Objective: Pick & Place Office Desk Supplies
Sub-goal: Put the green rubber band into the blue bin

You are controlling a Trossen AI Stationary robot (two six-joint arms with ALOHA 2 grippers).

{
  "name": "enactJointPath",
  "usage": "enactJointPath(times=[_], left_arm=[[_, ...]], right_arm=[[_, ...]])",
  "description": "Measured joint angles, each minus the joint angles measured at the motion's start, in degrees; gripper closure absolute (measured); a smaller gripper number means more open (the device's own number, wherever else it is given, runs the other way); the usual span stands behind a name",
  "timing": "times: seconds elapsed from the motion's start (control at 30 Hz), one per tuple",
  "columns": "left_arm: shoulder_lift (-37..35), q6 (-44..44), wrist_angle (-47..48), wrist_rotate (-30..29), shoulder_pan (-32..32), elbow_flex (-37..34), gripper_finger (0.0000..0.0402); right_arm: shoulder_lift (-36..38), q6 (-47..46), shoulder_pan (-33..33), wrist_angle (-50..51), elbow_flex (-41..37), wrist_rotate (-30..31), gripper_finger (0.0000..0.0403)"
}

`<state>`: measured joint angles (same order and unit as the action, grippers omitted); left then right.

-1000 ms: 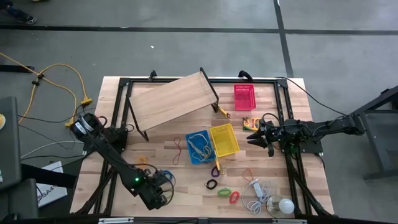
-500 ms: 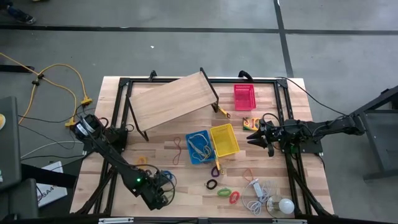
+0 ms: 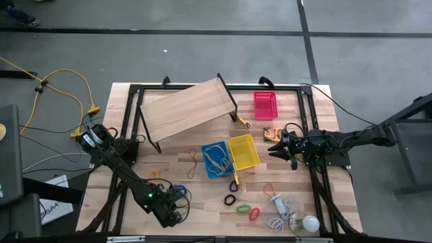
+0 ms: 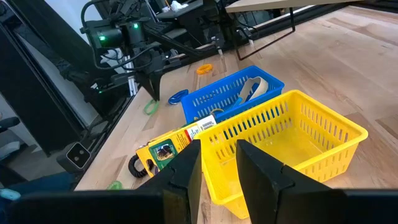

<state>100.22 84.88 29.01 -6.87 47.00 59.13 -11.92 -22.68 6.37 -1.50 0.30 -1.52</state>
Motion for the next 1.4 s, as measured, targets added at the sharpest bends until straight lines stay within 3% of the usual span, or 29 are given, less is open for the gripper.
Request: enactJointPath(times=[0.43, 0.97, 1.27, 1.4], left_arm=[[0.00, -2.47, 0.16, -1.97, 0.24, 0.00, 0.0400], [-3.22, -14.33, 0.12, -21.04, 2.09, 0.01, 0.0401], [-7.84, -27.57, 0.14, -35.30, 1.04, 0.09, 0.0401], [-10.21, -32.18, 0.16, -37.89, -1.51, 0.09, 0.0401]], right_arm=[[-0.02, 0.02, 0.02, 0.00, 0.02, 0.00, 0.0314], [-0.02, 0.02, 0.02, 0.00, 0.02, 0.02, 0.0314], [-0.02, 0.01, 0.01, 0.00, 0.02, 0.02, 0.0314], [-0.02, 0.02, 0.00, 0.00, 0.02, 0.02, 0.0314]])
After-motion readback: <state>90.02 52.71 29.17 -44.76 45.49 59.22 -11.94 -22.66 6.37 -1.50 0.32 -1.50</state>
